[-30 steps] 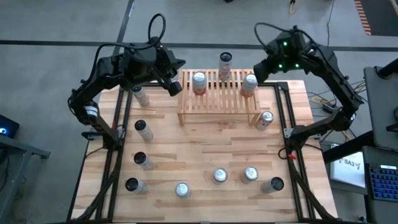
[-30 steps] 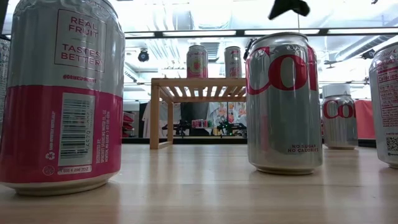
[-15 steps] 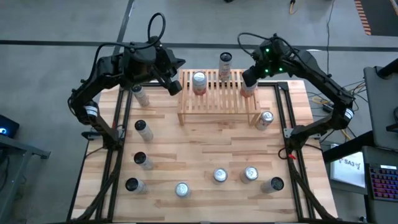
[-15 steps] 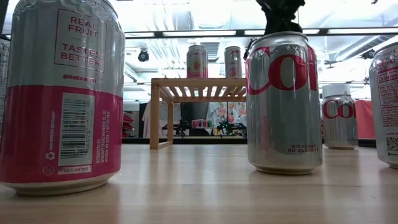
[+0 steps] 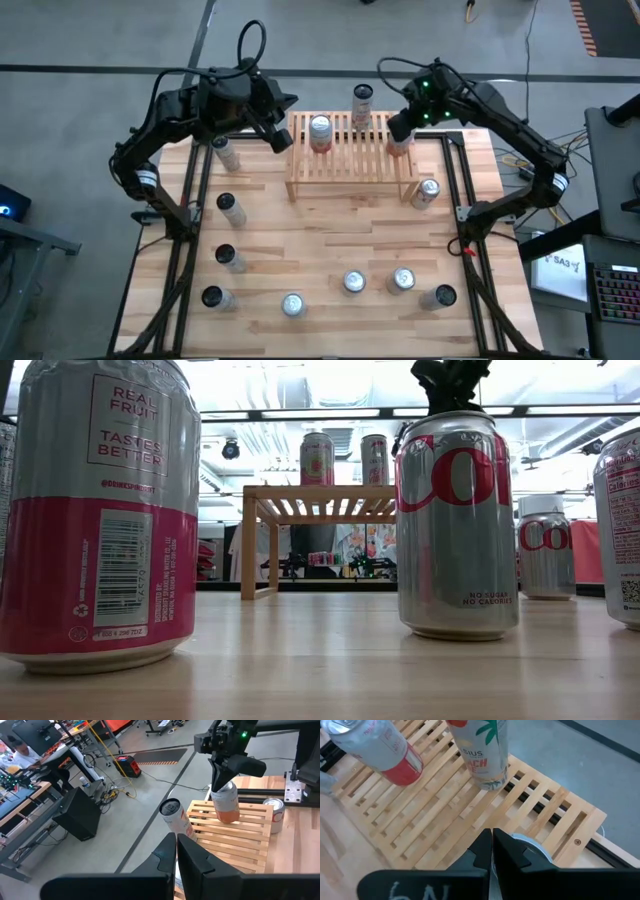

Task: Place canned beverage on shelf
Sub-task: Put the orange and white soda can on the shelf

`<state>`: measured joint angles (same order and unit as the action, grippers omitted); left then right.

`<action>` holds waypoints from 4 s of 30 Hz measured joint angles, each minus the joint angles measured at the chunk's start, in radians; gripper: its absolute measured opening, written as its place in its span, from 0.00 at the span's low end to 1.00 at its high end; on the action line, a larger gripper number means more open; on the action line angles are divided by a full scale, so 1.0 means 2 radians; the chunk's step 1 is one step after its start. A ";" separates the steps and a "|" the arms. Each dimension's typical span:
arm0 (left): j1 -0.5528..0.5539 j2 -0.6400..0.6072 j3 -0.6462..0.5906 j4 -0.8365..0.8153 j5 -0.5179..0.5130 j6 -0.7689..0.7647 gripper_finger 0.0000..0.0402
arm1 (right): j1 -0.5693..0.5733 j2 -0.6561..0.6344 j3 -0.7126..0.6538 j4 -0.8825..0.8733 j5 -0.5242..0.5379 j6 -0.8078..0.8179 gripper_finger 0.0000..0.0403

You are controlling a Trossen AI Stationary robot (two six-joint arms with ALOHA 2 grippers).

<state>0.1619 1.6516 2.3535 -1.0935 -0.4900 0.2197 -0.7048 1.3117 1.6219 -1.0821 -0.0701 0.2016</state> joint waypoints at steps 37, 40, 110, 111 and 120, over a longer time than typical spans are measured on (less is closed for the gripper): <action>0.001 0.000 0.000 0.000 0.000 0.000 0.00 | 0.000 -0.026 0.048 -0.072 -0.111 0.023 0.02; 0.001 0.000 0.000 0.000 0.000 0.000 0.00 | 0.000 -0.026 0.050 -0.126 -0.113 0.045 0.02; 0.003 0.000 0.000 0.000 0.000 0.002 0.00 | 0.000 -0.001 0.078 -0.072 0.022 0.070 0.02; 0.003 0.000 0.000 0.000 0.000 0.002 0.00 | 0.000 0.002 0.078 -0.071 0.022 0.069 0.02; 0.003 0.000 0.000 0.000 0.000 0.002 0.00 | 0.000 0.028 0.078 -0.069 0.023 0.068 0.02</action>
<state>0.1684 1.6512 2.3535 -1.0931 -0.4899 0.2237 -0.7052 1.3680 1.7775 -1.2209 -0.0247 0.3377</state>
